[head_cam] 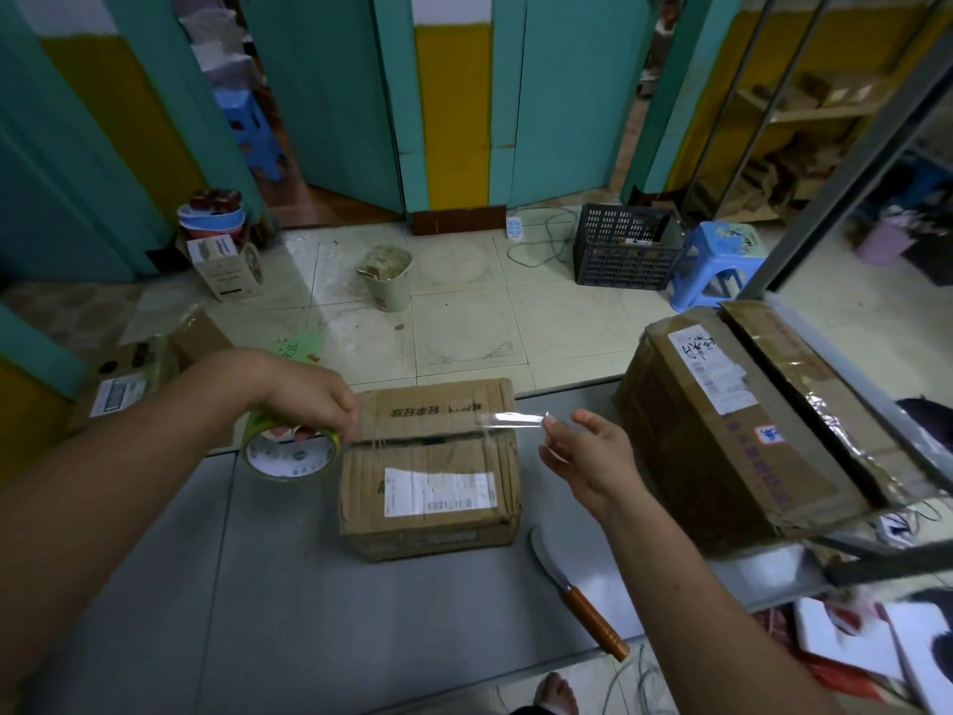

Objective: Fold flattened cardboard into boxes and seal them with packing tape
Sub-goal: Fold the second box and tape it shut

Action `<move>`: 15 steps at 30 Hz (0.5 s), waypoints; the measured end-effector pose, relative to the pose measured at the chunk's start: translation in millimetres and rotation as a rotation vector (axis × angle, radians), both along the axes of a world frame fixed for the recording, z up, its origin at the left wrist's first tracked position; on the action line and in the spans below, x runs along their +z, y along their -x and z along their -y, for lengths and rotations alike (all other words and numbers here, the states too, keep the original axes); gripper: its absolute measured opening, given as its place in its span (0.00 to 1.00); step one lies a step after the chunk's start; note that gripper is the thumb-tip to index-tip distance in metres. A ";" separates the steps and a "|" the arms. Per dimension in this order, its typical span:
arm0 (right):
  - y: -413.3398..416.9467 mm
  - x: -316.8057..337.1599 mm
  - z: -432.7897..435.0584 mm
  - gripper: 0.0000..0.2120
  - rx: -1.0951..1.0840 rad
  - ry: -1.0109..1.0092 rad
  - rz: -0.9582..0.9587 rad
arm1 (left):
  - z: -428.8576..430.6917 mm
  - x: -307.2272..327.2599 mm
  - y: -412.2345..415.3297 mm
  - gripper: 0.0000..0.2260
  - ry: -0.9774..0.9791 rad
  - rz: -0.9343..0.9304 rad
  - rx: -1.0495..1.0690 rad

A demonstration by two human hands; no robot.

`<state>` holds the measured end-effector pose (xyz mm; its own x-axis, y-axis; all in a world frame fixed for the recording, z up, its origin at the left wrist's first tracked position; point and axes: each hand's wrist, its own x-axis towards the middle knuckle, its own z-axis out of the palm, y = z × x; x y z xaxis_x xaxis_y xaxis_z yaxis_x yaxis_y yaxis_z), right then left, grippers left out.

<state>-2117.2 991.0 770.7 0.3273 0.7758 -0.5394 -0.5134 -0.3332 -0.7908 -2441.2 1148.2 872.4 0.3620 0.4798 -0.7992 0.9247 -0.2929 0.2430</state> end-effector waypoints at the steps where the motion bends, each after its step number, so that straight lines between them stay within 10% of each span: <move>1: 2.0 -0.1 -1.0 0.24 0.000 0.000 0.001 | -0.7 -0.7 1.4 0.06 0.000 -0.011 0.003; 15: 4.0 -13.7 -3.4 0.22 0.005 0.039 0.027 | -2.0 -14.2 0.4 0.06 -0.020 -0.011 0.053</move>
